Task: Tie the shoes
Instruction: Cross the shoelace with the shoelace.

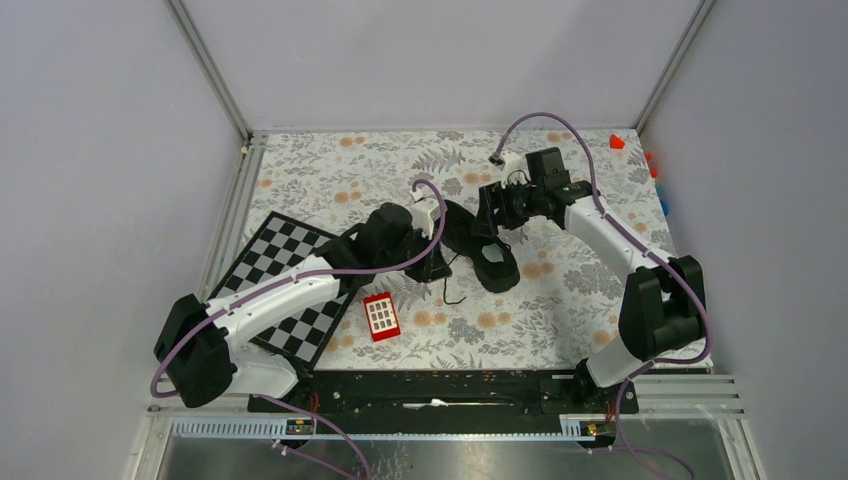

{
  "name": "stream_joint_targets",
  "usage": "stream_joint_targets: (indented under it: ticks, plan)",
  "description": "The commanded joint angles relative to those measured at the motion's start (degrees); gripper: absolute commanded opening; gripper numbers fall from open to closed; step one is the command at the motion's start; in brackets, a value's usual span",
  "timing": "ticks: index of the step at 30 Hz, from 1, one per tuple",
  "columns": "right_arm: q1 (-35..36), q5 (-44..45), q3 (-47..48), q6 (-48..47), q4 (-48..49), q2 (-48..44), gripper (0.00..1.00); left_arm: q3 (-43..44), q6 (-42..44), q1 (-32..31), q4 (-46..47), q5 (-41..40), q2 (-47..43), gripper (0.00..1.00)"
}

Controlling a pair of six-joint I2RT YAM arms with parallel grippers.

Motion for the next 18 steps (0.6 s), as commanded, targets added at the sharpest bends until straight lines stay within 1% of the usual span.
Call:
stream_joint_targets:
  ticks: [1, 6, 13, 17, 18]
  plan:
    - [-1.78, -5.75, 1.48, -2.69, 0.82, 1.65, 0.79, 1.49, 0.71, 0.16, 1.82, 0.42, -1.09, 0.00]
    - [-2.98, -8.74, 4.10, -2.15, 0.79, 6.39, 0.74, 1.49, 0.66, 0.16, 1.69, 0.08, -1.45, 0.00]
    - [-3.66, -8.99, 4.66, -1.37, 1.71, 8.22, 0.72, 1.42, 0.78, 0.16, 1.50, -0.14, -1.46, 0.00]
    - [-5.07, -11.29, 3.60, 2.81, 5.95, 8.74, 0.65, 1.49, 0.78, 0.16, 1.54, 0.00, -1.37, 0.00]
    - [-5.31, -11.60, 3.76, 3.39, 6.21, 9.19, 0.62, 1.49, 0.78, 0.18, 1.54, -0.02, -1.37, 0.00]
